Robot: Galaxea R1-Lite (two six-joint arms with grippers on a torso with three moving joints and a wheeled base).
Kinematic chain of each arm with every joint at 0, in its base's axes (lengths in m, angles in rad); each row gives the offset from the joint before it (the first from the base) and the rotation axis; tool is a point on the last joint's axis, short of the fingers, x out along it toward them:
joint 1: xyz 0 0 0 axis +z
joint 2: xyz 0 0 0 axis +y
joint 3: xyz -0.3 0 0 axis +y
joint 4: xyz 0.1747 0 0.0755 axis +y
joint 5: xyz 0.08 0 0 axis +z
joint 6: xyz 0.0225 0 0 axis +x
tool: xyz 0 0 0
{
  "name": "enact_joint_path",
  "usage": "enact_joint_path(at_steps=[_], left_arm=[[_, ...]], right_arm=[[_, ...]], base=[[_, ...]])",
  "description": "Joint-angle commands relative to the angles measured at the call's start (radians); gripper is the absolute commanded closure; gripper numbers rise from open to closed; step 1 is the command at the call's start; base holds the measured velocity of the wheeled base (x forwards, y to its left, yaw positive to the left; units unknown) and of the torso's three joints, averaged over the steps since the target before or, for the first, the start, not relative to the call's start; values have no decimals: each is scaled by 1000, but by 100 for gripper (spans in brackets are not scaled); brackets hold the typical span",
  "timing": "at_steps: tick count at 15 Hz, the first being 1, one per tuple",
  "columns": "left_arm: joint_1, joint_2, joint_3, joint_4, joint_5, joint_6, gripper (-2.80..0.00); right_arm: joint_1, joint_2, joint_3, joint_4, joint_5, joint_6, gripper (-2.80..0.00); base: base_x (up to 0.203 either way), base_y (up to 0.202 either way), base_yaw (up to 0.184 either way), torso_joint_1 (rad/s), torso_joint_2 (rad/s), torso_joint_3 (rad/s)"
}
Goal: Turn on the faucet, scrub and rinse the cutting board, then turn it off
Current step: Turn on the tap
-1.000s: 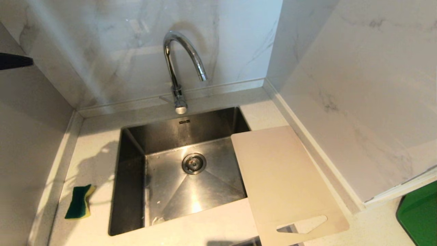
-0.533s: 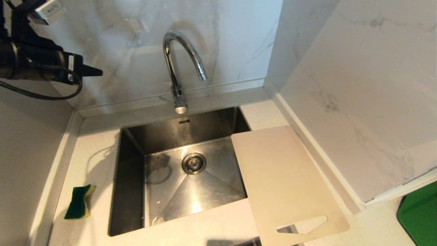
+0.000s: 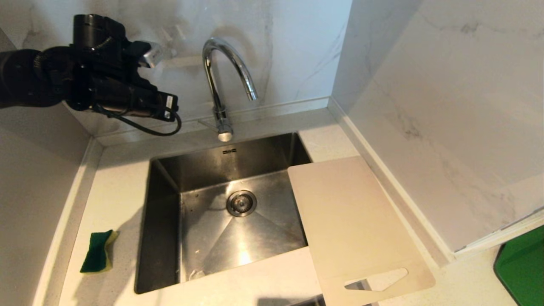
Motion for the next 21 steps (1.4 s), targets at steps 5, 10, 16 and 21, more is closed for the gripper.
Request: enact_joint_path(at_steps=[5,10,16,21], left_arm=[[-94,185,-14,-223,244,-42,0],[-113,257,-20,-291,352,-151,0],[-146,268,-19,-372,413,-266,0],[-162,273,-19,-371,492,-326,0]], right_arm=[[0,0,2,0,1,0,0],[0,0,2,0,0,0,0],[0,0,2,0,1,0,0],[0,0,2,0,1,0,0]], base=[[0,0,0,0,0,0],[0,0,0,0,0,0],[0,0,0,0,0,0],[0,0,0,0,0,0]])
